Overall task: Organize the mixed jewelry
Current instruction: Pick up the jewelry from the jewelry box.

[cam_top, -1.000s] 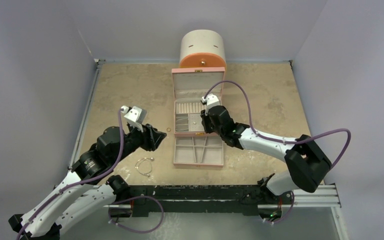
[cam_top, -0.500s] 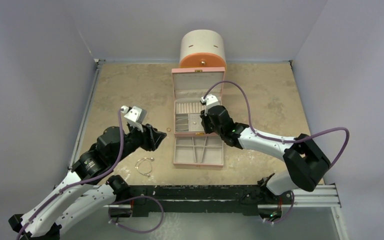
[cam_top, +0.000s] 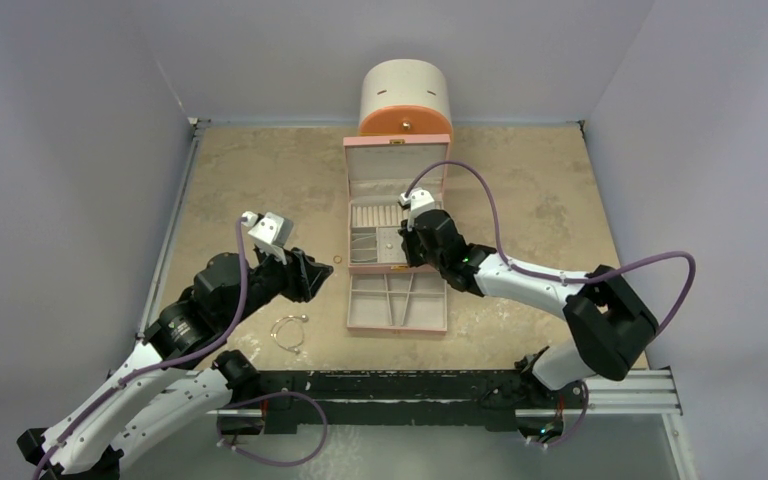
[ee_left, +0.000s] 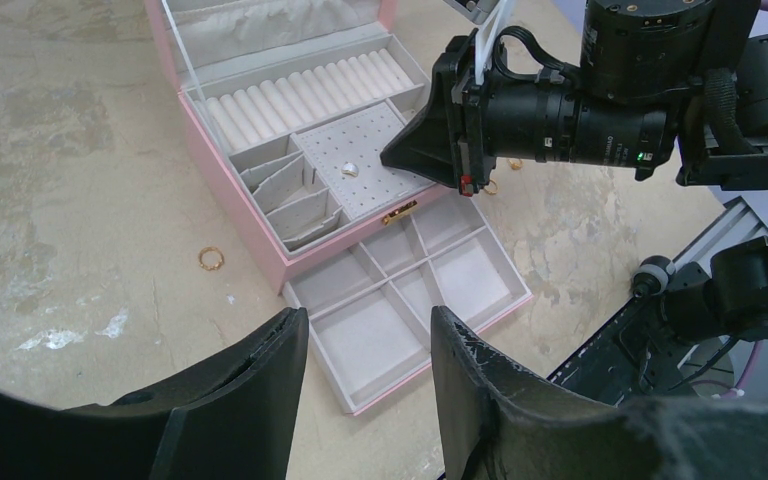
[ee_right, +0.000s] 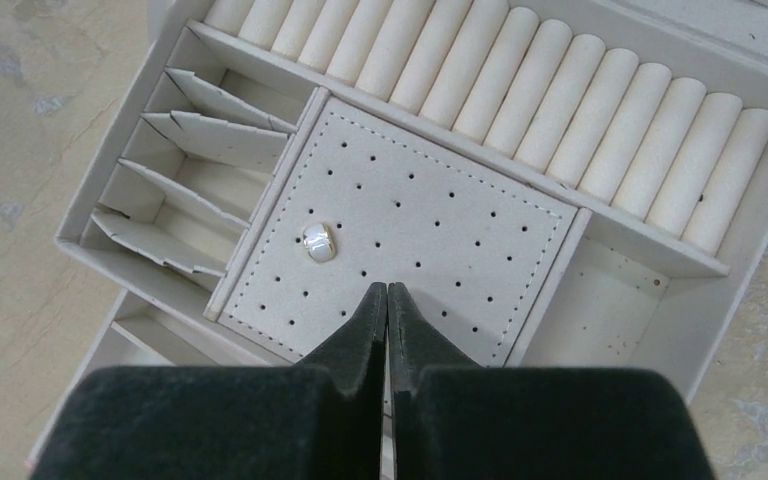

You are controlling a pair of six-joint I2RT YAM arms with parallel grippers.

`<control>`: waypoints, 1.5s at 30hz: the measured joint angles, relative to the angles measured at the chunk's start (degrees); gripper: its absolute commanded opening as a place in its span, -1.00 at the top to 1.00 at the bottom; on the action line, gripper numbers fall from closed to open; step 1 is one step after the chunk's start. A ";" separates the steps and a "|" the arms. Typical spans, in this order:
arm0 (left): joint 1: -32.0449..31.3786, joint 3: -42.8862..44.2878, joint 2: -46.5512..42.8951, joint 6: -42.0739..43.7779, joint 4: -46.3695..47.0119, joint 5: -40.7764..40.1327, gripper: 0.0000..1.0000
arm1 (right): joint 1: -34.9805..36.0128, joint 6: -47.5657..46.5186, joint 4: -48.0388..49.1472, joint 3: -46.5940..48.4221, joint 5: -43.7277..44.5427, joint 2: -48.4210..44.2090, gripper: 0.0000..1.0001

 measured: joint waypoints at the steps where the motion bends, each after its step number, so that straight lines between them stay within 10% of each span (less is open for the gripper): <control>1: 0.00 0.00 0.00 0.00 0.00 0.00 0.04 | 0.00 0.00 0.00 0.00 -0.07 -0.02 1.00; 14: 0.00 -3.32 -2.54 -8.13 5.73 2.75 -0.08 | 0.00 3.32 6.56 -5.18 -9.53 -17.51 1.00; 26: 0.00 -16.68 -4.13 -30.25 37.83 9.20 -0.11 | 0.00 13.73 28.09 -14.49 -31.12 -35.91 1.00; 45: 0.00 -22.80 9.73 -56.85 90.75 22.38 -0.06 | 4.35 38.77 75.58 -12.63 -46.16 -17.38 1.00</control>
